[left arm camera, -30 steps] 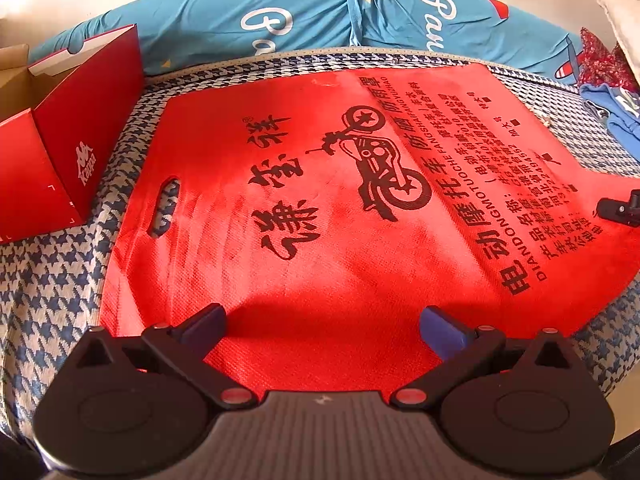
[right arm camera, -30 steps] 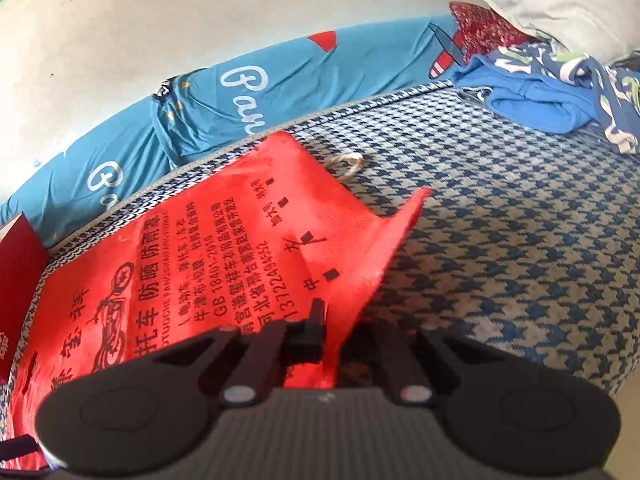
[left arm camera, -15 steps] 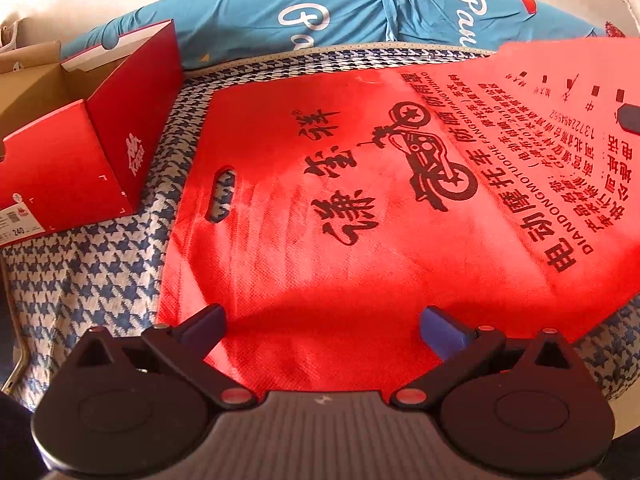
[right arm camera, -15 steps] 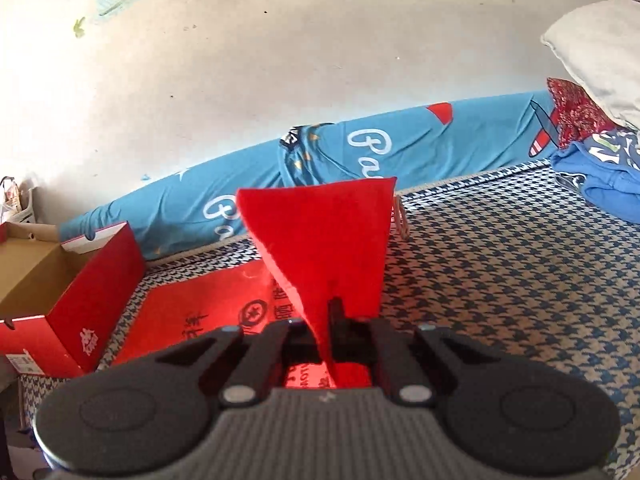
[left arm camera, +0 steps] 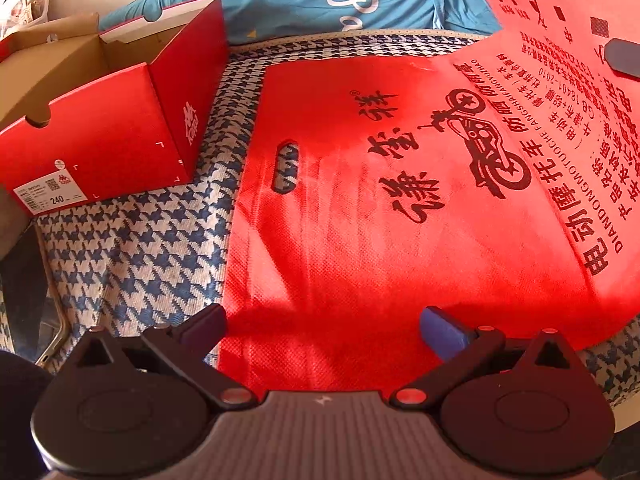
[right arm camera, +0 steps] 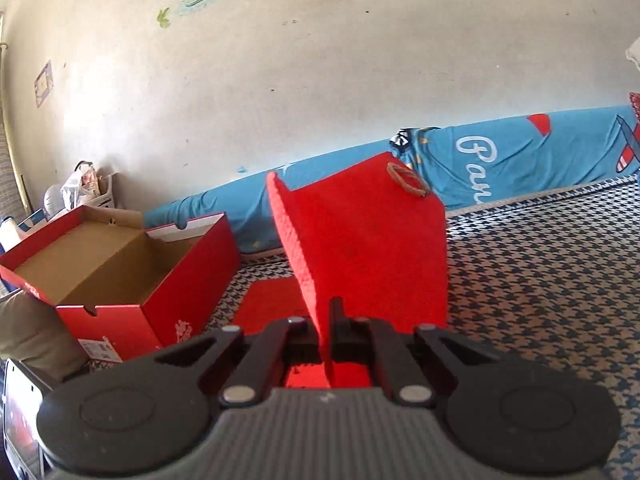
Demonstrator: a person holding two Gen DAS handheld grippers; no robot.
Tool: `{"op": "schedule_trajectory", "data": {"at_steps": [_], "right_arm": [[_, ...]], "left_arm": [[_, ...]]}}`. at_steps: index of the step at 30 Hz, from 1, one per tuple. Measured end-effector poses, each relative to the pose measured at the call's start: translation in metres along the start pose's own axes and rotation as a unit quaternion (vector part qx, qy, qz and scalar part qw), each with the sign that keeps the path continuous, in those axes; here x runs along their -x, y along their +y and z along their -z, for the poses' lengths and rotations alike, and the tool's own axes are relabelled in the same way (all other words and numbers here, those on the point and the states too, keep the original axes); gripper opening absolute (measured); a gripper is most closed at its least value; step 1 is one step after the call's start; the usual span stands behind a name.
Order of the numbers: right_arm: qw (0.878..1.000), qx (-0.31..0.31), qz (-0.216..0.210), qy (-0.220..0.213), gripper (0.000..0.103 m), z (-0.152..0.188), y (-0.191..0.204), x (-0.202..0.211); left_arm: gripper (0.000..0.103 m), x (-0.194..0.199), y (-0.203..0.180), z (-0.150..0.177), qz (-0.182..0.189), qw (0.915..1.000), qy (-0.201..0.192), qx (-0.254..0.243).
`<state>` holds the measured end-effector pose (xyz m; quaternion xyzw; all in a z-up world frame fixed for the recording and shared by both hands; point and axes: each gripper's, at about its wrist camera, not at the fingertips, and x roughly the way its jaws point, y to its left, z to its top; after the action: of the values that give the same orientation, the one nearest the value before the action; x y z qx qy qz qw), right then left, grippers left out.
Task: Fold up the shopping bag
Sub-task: 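Lift the gripped bag edge with the right tool and fold it over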
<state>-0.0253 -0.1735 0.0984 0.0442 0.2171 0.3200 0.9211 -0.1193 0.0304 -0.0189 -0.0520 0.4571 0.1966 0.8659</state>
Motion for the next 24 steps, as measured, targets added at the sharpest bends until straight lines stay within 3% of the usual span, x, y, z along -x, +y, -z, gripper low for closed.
{"op": "schedule_trajectory", "data": {"at_steps": [15,24], "right_arm": [[0.992,0.056,-0.098,0.061,0.001,0.024,0.075,-0.04],[0.984,0.098,-0.103,0.109,0.001,0.049,0.092,-0.057]], "left_arm": [[0.103,0.016,0.069,0.01,-0.046,0.9955,0.001,0.082],[0.103,0.016,0.088,0.016,-0.056,0.9915,0.007,0.117]]}}
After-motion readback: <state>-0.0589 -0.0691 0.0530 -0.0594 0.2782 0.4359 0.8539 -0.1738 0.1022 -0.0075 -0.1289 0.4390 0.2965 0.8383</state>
